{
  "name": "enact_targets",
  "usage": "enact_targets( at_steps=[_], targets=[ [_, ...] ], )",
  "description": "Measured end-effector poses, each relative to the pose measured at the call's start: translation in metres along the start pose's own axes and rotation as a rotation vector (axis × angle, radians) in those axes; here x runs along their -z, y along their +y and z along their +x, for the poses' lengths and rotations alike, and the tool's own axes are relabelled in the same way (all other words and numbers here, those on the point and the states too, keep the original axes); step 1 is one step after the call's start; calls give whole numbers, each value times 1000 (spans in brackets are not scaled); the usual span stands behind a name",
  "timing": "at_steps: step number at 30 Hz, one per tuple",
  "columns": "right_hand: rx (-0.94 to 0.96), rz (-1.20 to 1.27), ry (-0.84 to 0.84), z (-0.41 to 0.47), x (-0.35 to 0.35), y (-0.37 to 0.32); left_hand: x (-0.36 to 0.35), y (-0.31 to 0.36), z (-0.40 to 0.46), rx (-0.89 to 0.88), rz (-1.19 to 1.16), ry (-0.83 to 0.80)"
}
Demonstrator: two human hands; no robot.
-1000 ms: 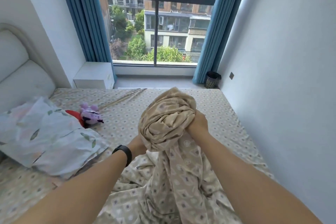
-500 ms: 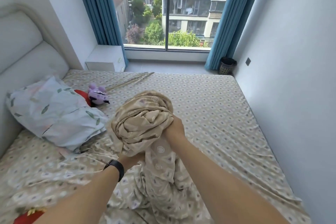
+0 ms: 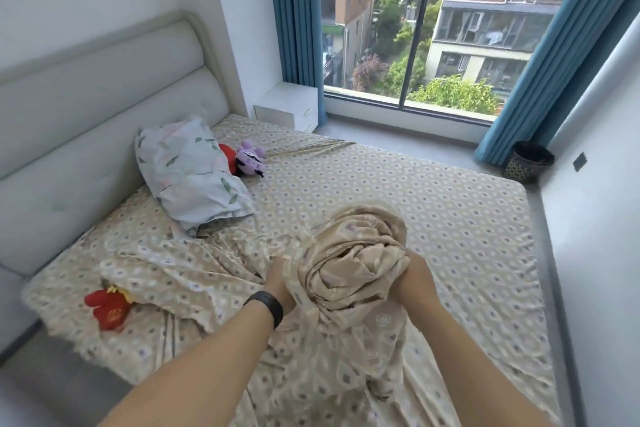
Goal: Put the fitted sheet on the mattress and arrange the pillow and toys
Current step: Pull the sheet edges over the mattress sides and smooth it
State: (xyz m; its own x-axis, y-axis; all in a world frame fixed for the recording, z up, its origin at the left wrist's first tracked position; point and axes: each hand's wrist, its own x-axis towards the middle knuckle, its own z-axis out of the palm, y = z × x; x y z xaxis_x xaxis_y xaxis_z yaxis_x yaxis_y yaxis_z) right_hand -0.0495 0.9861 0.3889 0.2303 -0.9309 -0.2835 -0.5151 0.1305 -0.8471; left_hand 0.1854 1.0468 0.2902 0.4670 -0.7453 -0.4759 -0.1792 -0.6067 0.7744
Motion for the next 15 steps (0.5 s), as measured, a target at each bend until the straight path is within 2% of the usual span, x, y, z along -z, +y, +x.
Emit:
enact_targets(
  at_steps=[2, 3, 4, 6, 8, 11, 12, 13, 15],
  targets=[
    [40, -86, -66, -7, 3, 7, 3, 13, 1, 124, -21, 62],
    [52, -101, -85, -7, 2, 10, 8, 48, -23, 110, -31, 80],
    [89, -136, -114, -14, 1, 11, 9, 67, -31, 75, -114, 80],
    [159, -246, -211, -21, -1, 19, 3, 78, -37, 4, -47, 4],
    [270, -327, -267, -27, 7, 26, -8, 90, -41, -72, 128, -141],
    [430, -184, -258, -37, 33, 30, -38, 108, -54, -170, 96, -291],
    [477, -226, -235, -38, 43, 34, -45, 117, -66, -209, 117, -331],
    [485, -277, -237, -38, 50, 34, -49, 128, -77, -244, 102, -348],
    [445, -321, -305, -40, 62, 25, -54, 137, -96, -361, 254, -278]
  ],
)
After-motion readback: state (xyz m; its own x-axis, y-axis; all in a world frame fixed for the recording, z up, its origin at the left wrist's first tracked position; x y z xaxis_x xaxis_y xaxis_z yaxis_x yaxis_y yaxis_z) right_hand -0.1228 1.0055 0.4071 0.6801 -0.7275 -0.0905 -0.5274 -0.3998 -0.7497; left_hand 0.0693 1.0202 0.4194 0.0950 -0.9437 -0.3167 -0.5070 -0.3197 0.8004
